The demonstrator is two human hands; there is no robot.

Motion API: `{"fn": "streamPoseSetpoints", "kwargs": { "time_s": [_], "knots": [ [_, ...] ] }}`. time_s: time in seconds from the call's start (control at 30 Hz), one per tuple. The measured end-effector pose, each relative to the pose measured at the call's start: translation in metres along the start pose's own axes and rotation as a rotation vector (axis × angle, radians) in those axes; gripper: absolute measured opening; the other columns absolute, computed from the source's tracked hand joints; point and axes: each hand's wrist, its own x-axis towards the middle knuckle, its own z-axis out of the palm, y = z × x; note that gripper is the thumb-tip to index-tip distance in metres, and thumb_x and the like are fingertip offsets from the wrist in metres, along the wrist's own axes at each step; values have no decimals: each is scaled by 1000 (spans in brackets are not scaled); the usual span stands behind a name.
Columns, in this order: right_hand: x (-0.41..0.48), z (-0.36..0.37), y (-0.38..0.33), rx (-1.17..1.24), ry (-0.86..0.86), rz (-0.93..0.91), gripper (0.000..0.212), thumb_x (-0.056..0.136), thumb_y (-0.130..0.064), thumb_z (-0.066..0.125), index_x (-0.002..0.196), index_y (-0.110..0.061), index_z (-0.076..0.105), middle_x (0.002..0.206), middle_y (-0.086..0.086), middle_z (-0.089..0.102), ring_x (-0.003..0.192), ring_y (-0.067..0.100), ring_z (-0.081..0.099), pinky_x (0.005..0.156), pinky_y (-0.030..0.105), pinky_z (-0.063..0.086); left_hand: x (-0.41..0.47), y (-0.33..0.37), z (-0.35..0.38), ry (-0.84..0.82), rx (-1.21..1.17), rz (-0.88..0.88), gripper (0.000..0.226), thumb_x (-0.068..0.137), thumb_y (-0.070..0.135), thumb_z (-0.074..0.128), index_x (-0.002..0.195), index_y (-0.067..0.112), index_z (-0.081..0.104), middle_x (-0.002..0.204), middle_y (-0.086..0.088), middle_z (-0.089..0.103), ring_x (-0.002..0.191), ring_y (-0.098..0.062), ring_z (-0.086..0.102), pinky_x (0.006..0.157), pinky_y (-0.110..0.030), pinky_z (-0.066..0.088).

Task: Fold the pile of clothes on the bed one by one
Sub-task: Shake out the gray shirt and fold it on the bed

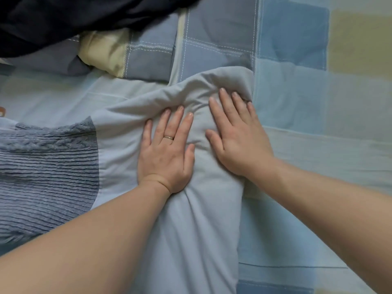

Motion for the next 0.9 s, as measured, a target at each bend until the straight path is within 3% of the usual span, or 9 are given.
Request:
{"fn": "streamPoseSetpoints", "kwargs": {
  "time_s": [0.2, 0.3, 0.5, 0.63, 0.73, 0.8, 0.9],
  "knots": [
    [9, 12, -4, 22, 57, 97, 71, 99, -51, 26, 161, -17, 14, 169, 4, 9, 155, 27, 8, 125, 47, 4, 1, -2, 1, 10, -15, 0, 64, 97, 42, 29, 158, 24, 30, 166, 2, 23, 153, -21, 20, 123, -49, 10],
    [1, 1, -2, 68, -12, 117, 69, 102, -49, 32, 161, -22, 10, 169, 2, 1, 155, 25, 1, 124, 48, 4, 0, 1, 0, 11, -41, -9, 63, 98, 43, 28, 158, 25, 28, 167, 3, 22, 154, -20, 18, 123, -48, 7],
    [-138, 8, -37, 204, -186, 149, 66, 102, -44, 42, 160, -36, 11, 168, 1, -11, 155, 25, -2, 124, 47, 3, -6, 7, -11, -91, -81, -44, 61, 104, 40, 28, 161, 22, 16, 169, -1, 10, 156, -22, 5, 125, -51, 1],
    [-237, 23, -71, 299, -260, 282, 66, 101, -48, 42, 159, -40, 12, 169, 0, -4, 155, 20, -3, 124, 48, 0, -98, 24, -23, -197, -176, -27, 67, 101, 43, 37, 161, 20, 17, 169, -6, 8, 156, -25, 4, 125, -50, 2],
    [-291, 25, -94, 394, -296, 367, 69, 94, -55, 36, 158, -40, 16, 169, -5, 5, 155, 18, 2, 124, 48, 6, -192, 26, -42, -315, -226, 83, 73, 98, 49, 44, 160, 22, 19, 169, -6, 8, 156, -24, 4, 124, -48, 0],
    [-326, 25, -109, 484, -326, 453, 65, 99, -51, 44, 158, -39, 19, 168, -6, 9, 155, 16, 7, 124, 47, 11, -237, 26, -58, -432, -265, 122, 73, 97, 50, 48, 159, 24, 21, 170, -4, 7, 156, -21, 2, 124, -46, -2],
    [-376, 25, -130, 645, -338, 516, 68, 98, -41, 56, 158, -31, 25, 165, -5, 22, 152, 14, 19, 124, 41, 19, -284, 26, -87, -439, -404, 100, 58, 94, 47, 54, 146, 25, 47, 165, -5, 25, 154, -25, 15, 124, -47, 8]
  ]
}}
